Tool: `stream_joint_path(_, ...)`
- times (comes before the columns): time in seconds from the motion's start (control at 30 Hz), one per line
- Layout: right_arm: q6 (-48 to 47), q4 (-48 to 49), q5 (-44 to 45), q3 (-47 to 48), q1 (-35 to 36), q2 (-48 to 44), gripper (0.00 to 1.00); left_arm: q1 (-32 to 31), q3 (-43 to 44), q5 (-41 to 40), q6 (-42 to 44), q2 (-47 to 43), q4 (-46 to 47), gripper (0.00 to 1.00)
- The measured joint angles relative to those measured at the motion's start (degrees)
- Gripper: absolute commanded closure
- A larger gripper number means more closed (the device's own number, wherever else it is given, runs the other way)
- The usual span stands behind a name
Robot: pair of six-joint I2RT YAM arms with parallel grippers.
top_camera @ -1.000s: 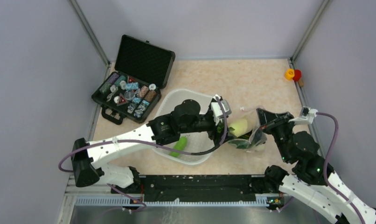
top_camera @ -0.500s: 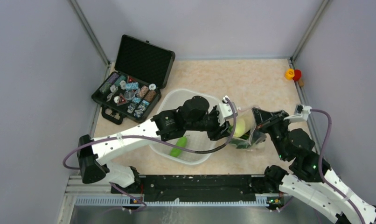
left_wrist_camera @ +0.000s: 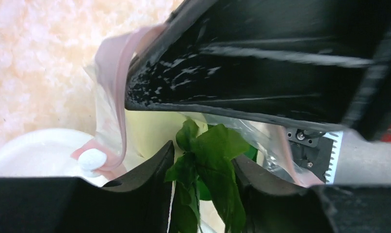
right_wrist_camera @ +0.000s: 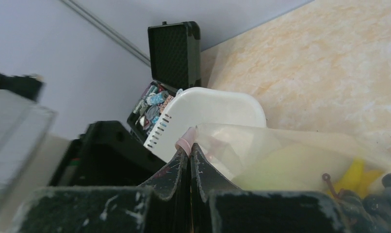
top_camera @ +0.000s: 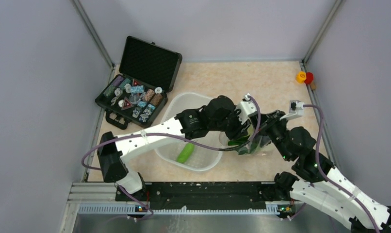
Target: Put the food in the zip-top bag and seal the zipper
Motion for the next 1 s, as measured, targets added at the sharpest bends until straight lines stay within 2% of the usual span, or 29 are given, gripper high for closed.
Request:
stream_joint_path(0.4,-1.7,-2.08,0.87,-0.07,-0.02,-1.95,0.99,-0.02,-0.02,-6.86,-6.32,7.17,1.36,0.54)
stream_joint_path(0.53,-1.84,-2.25,1.9,-0.09,-0.13,-2.64,0.99,0.31,0.0,-7.98,-7.85,9.38,1.7,0.46)
stream_joint_path(0.6,-1.66,-2.51,1.88,-0.37,-0.07,-3.32,0.99,0.28,0.17,-8.92,-8.66,10.6,2.89,0.35)
stream_joint_path(0.7,-0.96,-2.47,2.99,-0.44,-0.02,-3.65,0.99,0.31,-0.17,-9.38,-8.81,10.21,3.63,0.26)
stream_joint_path(0.83,0.13,-2.82,6.36,-0.42,0.0,-4.02,0.99,0.44,-4.79,-7.41,-8.83,5.25,6.97,0.15)
stream_joint_path(1.0,1.77,-3.54,7.32,-0.44,0.42,-4.96,0.99,2.95,-5.9,-3.26,-8.98,-1.86,10.03,0.05)
